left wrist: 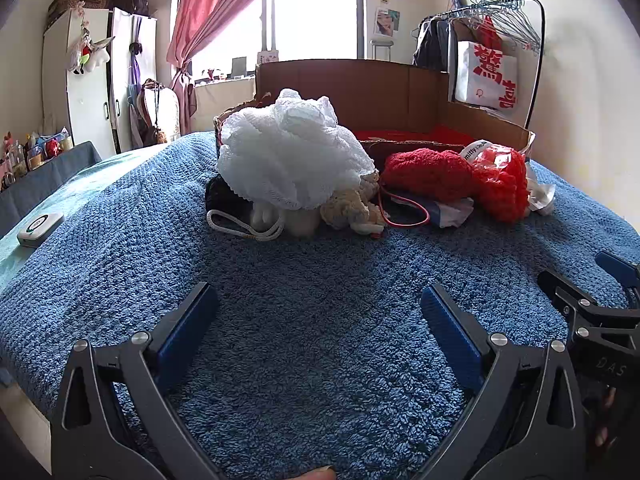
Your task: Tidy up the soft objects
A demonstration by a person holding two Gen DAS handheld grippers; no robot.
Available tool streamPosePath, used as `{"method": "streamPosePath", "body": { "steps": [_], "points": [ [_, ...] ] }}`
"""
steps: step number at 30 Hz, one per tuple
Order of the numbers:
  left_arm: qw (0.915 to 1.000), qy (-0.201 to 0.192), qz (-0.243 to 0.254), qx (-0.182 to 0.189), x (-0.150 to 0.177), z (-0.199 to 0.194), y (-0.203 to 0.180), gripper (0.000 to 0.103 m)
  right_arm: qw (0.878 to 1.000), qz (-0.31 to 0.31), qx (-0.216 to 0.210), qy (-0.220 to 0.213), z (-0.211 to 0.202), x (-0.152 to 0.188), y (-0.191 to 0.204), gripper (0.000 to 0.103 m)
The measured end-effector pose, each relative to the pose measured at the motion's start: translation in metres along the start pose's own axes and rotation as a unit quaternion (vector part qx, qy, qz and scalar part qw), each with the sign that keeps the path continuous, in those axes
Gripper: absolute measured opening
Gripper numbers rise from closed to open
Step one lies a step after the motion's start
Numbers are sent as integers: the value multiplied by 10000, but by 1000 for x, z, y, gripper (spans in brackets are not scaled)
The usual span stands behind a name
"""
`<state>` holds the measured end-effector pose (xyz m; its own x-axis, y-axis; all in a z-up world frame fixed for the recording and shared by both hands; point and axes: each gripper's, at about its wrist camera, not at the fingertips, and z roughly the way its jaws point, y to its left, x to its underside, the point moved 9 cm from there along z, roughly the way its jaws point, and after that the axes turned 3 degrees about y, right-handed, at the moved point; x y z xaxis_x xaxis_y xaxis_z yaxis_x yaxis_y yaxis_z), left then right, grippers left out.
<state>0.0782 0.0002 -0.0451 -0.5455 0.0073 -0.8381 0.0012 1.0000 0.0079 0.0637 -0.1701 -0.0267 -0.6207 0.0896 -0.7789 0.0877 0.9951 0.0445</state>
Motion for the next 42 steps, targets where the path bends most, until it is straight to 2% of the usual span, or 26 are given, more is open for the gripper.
{"method": "streamPosePath", "body": {
  "steps": [35,42],
  "points": [
    [10000,12,12,1,0,0,0,103,10000,0,4,10,1,0,0,103],
    [9998,-121,141,-16,-12,-4,-2,103,9999,77,-59,-51,-6,-17,-3,103]
  ]
}}
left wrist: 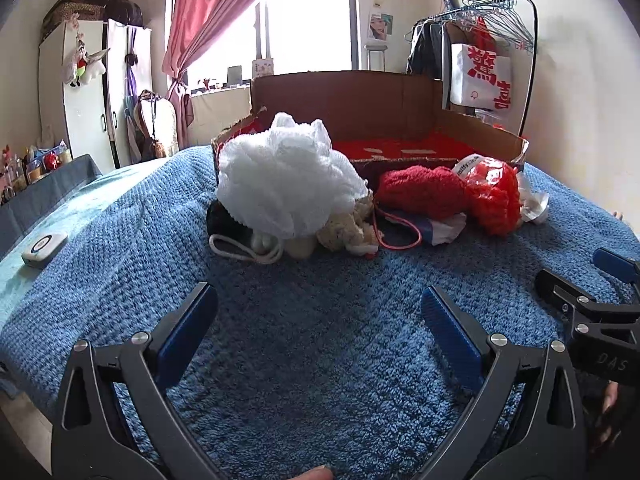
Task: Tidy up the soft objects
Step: 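Grasp the white mesh puff with the left tool while the right tool grasps the red mesh puff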
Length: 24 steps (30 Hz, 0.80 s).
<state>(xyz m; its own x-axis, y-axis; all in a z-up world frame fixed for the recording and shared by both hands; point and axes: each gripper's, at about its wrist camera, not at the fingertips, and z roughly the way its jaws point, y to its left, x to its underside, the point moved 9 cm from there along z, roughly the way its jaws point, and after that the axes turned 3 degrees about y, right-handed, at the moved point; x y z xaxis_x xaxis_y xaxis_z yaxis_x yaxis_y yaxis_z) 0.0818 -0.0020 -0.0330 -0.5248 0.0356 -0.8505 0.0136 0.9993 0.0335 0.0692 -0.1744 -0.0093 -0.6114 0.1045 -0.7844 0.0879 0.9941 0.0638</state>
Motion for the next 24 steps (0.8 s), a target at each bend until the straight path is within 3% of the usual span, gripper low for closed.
{"method": "streamPosePath", "body": {
  "steps": [13,24],
  "points": [
    [9997,-185,-127,32,-38,-3,13,103,9995,-84,48,-309,-8,-42,-6,103],
    [9997,-193,-7,165,-74,3,20,103,9995,-85,-123,-266,3,-75,3,103]
  ]
}}
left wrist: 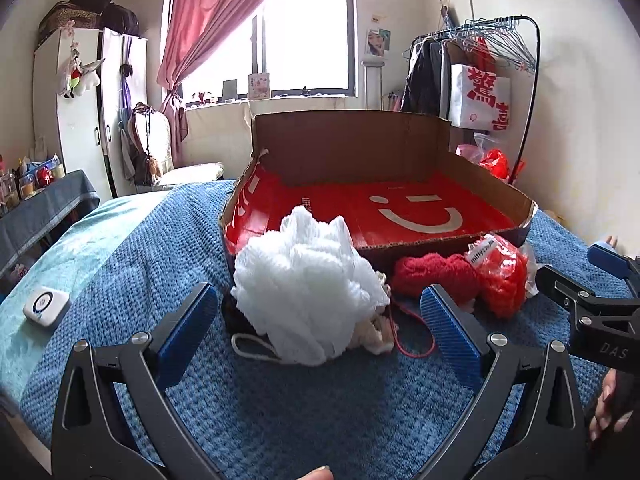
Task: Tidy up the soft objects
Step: 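Grasp the white mesh puff with the left tool while the right tool grasps the red mesh puff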
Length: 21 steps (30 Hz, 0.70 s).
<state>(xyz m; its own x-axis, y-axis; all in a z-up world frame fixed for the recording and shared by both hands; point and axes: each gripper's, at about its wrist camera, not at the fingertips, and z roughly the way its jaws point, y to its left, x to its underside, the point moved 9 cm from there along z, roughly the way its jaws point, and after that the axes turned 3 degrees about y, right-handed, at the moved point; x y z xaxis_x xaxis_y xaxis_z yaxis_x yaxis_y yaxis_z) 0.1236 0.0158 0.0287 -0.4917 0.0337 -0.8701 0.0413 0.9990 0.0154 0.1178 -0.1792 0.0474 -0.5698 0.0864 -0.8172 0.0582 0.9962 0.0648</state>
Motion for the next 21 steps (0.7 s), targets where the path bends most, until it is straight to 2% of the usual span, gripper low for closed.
{"method": "streamPosePath", "body": {
  "steps": [11,15,17,18,19,20,21],
  "points": [
    [9992,386,-13,142,-12,29,11,103,9970,-25,-616,476,40,-10,22,103],
    [9979,598,-59,250,-6,40,12,94,9950,-58,-777,620,48,-6,27,99],
    [9966,734,-70,355,-2,46,10,88,9932,-85,-894,743,52,-2,30,85],
    [9962,786,-79,376,0,48,9,84,9917,-95,-976,827,55,0,33,81],
    [9957,834,-82,393,2,51,9,81,9901,-90,-1071,904,58,3,35,70],
    [9954,864,-72,411,4,53,9,74,9881,-66,-1185,975,60,6,37,52],
    [9951,888,-72,439,5,55,8,70,9866,-36,-1262,1035,61,8,37,49]
  ]
}}
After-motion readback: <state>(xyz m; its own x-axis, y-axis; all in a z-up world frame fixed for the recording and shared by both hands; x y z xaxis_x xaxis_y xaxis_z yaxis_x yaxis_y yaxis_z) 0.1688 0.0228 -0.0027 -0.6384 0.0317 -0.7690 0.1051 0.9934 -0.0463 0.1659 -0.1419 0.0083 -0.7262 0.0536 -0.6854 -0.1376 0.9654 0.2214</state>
